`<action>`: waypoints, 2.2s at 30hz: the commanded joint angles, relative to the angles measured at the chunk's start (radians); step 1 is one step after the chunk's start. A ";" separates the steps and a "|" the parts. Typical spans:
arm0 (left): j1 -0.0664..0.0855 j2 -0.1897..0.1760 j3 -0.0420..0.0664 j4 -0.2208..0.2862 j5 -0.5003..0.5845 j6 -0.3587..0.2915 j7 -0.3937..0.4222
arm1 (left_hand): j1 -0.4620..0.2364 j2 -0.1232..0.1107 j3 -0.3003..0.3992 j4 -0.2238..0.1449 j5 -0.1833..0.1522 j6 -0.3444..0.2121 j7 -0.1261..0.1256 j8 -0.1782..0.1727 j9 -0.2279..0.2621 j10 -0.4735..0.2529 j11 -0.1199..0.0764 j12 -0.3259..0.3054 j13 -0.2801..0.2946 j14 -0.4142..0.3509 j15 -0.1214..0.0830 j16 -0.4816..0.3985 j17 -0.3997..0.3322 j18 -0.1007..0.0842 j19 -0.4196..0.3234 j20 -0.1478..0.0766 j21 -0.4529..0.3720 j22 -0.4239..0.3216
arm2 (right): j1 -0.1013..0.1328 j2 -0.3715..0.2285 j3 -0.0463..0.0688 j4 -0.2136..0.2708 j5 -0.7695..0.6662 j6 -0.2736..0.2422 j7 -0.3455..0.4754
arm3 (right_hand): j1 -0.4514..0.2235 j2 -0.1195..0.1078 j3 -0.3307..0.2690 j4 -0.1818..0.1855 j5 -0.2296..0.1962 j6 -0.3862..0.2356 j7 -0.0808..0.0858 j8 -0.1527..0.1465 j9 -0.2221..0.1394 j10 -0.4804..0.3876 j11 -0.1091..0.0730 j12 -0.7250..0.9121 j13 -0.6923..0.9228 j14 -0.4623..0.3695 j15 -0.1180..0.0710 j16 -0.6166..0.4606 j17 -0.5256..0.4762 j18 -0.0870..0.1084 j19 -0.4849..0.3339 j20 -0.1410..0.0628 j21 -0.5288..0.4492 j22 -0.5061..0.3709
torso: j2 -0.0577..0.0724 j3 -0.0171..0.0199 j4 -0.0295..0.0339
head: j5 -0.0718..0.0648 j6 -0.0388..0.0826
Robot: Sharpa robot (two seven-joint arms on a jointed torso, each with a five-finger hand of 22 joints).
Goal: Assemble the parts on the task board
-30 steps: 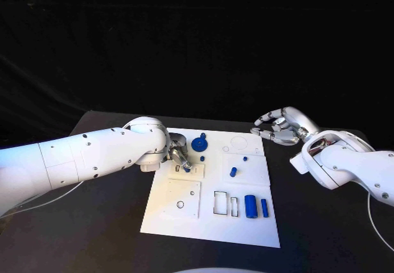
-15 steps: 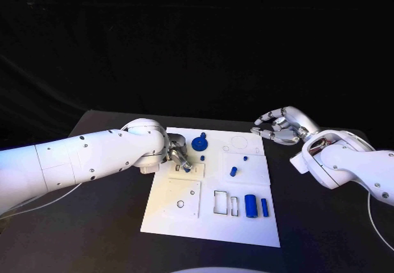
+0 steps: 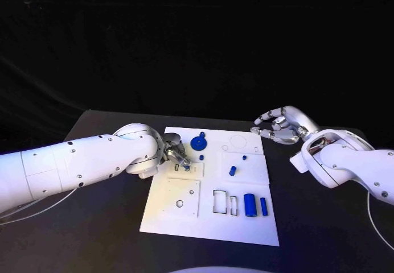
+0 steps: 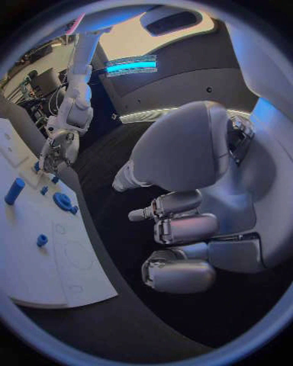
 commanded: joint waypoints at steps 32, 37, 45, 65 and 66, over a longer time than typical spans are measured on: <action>-0.085 -0.041 0.000 0.070 -0.239 -0.289 0.069 | 0.015 0.031 0.151 -0.142 -0.056 0.000 -0.002 -0.003 -0.001 -0.003 0.001 -0.021 -0.015 0.106 0.001 0.003 0.263 -0.007 0.007 0.000 0.006 0.006 | -0.003 -0.011 0.000 0.004 -0.010 0.011 0.006 | -0.012 0.003 -0.006 0.000 -0.002 -0.003 -0.001 0.007 0.002 0.000 -0.004 -0.002 0.127 0.079 -0.004 -0.005 0.150 0.006 0.000 -0.006 -0.002 0.098 | 0.000 0.0002 -0.0010 | 0.007 -0.003; -0.088 -0.040 0.000 0.071 -0.247 -0.272 0.063 | 0.015 0.031 0.151 -0.142 -0.057 0.000 -0.002 -0.003 -0.001 -0.003 0.000 -0.021 -0.015 0.106 0.001 0.003 0.263 -0.007 0.008 0.000 0.007 0.007 | -0.004 -0.012 -0.001 0.004 -0.010 0.011 0.007 | -0.012 0.003 -0.006 0.000 -0.002 -0.003 -0.001 0.007 0.002 0.000 -0.004 -0.002 0.127 0.079 -0.004 -0.005 0.150 0.006 0.000 -0.006 -0.002 0.098 | 0.000 0.0002 -0.0007 | 0.007 -0.004; -0.089 -0.037 0.000 0.070 -0.250 -0.200 0.034 | 0.017 0.029 0.149 -0.143 -0.064 -0.001 -0.002 -0.005 -0.002 -0.003 0.000 -0.024 -0.017 0.106 0.001 0.003 0.263 -0.008 0.008 0.000 0.007 0.008 | -0.005 -0.012 -0.001 0.004 -0.010 0.012 0.007 | -0.012 0.003 -0.006 0.000 -0.002 -0.003 -0.001 0.007 0.002 0.000 -0.004 -0.002 0.127 0.079 -0.004 -0.005 0.150 0.006 0.000 -0.006 -0.002 0.098 | 0.000 0.0005 -0.0007 | 0.007 -0.004; -0.089 -0.030 0.000 0.059 -0.267 -0.096 0.008 | 0.020 0.028 0.149 -0.145 -0.072 -0.002 -0.002 -0.006 -0.003 -0.004 0.001 -0.025 -0.018 0.106 0.001 0.003 0.263 -0.008 0.009 0.000 0.008 0.010 | -0.006 -0.013 -0.001 0.005 -0.010 0.012 0.008 | -0.016 0.005 -0.007 0.000 -0.002 -0.003 -0.001 0.008 0.002 0.001 -0.004 -0.001 0.127 0.079 -0.004 -0.005 0.150 0.006 0.000 -0.006 -0.003 0.098 | 0.000 0.0009 -0.0012 | 0.008 -0.004; -0.090 -0.030 0.000 0.059 -0.266 -0.093 0.008 | 0.020 0.028 0.149 -0.145 -0.072 -0.002 -0.002 -0.006 -0.003 -0.004 0.001 -0.025 -0.018 0.106 0.001 0.003 0.263 -0.008 0.009 0.000 0.008 0.010 | -0.006 -0.013 -0.001 0.005 -0.010 0.012 0.008 | -0.016 0.005 -0.007 0.000 -0.002 -0.003 -0.001 0.008 0.002 0.001 -0.004 -0.001 0.127 0.079 -0.004 -0.005 0.150 0.006 0.000 -0.006 -0.003 0.098 | 0.000 0.0009 -0.0012 | 0.008 -0.004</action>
